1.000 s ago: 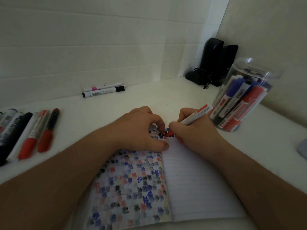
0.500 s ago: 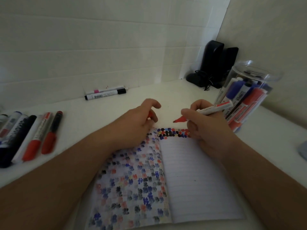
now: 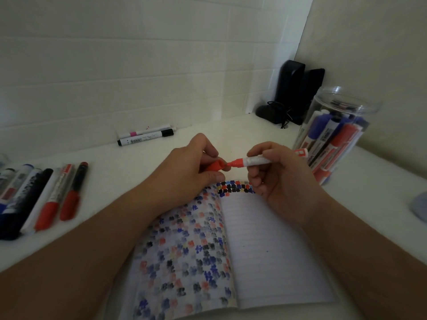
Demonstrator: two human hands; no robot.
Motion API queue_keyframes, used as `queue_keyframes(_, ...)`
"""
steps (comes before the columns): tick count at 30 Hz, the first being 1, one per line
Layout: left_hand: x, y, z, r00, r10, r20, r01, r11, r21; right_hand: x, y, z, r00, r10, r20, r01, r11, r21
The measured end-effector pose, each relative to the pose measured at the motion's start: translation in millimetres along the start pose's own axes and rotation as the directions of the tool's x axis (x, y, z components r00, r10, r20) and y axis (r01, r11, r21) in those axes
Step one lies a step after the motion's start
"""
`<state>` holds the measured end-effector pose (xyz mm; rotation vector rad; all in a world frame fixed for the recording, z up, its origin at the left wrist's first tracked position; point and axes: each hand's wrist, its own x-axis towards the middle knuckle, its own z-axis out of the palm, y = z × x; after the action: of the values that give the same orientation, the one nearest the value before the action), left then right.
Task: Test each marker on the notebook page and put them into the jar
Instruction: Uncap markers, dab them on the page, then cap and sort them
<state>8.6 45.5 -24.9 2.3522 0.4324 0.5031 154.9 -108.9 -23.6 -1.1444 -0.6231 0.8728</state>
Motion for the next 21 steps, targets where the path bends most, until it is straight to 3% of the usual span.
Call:
queue_keyframes(8, -1.8, 3.0, 3.7, 0.999, 0.038, -0.022, -0.036, 0.996, 0.087, 0.5, 3.6, 5.5, 1.0, -0.015, -0.008, 0.014, 0.984, -0.175)
queue_keyframes(12, -4.4, 5.9, 4.9, 0.996, 0.078, -0.047, -0.077, 0.997, 0.022, -0.1, 2.0, 3.2, 0.994, -0.108, -0.019, 0.098, 0.953, -0.288)
queue_keyframes(15, -5.9, 10.4, 2.6, 0.995, 0.066, -0.078, -0.082, 0.972, -0.22, 0.3, -5.1, 0.4, 0.989, -0.101, -0.109, 0.077, 0.976, -0.206)
queue_keyframes(18, -7.2, 18.6, 0.4, 0.999, 0.009, -0.043, -0.028, 0.884, -0.466, 1.0, -7.7, 1.1, 0.983, 0.044, -0.179, -0.047, 0.999, -0.015)
queue_keyframes(21, -7.8, 18.3, -2.1, 1.0, 0.028, -0.004, -0.027, 0.925, -0.38, 2.3, -6.3, 1.8, 0.976, 0.142, -0.165, -0.129, 0.988, 0.086)
